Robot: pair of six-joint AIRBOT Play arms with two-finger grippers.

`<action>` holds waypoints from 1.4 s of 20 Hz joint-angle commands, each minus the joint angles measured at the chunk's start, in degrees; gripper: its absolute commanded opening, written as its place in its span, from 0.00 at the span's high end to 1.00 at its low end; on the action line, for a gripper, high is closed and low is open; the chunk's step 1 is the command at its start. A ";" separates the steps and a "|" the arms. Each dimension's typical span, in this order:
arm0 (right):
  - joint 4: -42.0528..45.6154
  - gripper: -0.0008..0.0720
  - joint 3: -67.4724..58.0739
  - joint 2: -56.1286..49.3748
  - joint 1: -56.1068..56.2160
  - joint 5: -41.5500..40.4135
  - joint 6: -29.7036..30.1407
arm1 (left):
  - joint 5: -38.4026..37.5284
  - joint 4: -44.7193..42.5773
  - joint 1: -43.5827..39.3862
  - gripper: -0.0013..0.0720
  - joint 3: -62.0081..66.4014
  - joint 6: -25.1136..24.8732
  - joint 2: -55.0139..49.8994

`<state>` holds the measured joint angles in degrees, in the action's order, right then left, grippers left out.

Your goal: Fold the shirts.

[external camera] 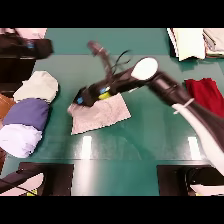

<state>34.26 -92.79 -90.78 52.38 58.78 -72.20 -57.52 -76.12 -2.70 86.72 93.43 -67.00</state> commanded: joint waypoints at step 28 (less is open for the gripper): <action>6.97 0.91 1.77 -19.37 -19.67 12.20 -0.79 | -3.87 3.39 -2.03 0.96 -0.72 -0.87 1.88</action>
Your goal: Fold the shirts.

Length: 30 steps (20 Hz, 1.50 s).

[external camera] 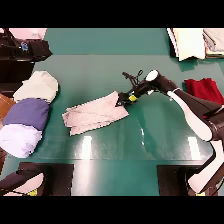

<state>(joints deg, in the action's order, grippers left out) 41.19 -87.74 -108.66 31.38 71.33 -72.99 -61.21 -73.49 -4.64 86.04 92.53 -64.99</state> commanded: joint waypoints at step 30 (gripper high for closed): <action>2.51 0.97 -21.84 16.65 -59.32 -3.43 -5.62 | 5.38 6.27 -14.67 0.96 -0.04 -1.01 -0.20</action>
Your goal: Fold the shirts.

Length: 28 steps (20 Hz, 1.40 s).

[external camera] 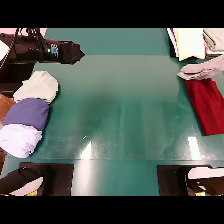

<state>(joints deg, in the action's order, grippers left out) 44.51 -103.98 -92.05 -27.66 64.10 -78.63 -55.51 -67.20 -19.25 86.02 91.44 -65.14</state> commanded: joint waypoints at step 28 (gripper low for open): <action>26.40 0.07 25.77 23.71 -13.73 20.00 -8.76 | -2.62 -0.04 -0.07 0.96 -0.02 -3.39 -0.04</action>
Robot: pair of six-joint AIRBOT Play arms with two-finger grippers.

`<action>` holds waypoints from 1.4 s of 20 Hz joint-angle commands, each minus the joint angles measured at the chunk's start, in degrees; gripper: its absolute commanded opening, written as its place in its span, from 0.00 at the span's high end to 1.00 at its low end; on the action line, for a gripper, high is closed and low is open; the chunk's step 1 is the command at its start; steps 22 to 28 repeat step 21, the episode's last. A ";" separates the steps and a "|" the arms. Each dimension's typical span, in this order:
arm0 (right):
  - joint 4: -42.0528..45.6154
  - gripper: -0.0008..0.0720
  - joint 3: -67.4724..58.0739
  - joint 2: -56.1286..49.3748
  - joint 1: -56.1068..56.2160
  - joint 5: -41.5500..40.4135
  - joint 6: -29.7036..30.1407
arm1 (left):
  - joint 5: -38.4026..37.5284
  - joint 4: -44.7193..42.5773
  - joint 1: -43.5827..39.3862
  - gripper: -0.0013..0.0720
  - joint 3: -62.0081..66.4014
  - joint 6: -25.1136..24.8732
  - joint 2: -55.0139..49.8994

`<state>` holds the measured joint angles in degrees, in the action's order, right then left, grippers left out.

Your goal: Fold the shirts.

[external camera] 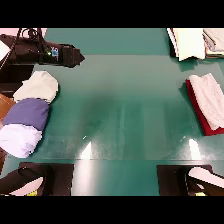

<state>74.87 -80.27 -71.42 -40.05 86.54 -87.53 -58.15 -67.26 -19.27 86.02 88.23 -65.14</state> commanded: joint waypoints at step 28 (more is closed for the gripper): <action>-13.40 0.97 2.10 14.27 45.90 -15.61 3.21 | 6.82 0.24 -0.02 0.96 0.00 -0.15 -0.02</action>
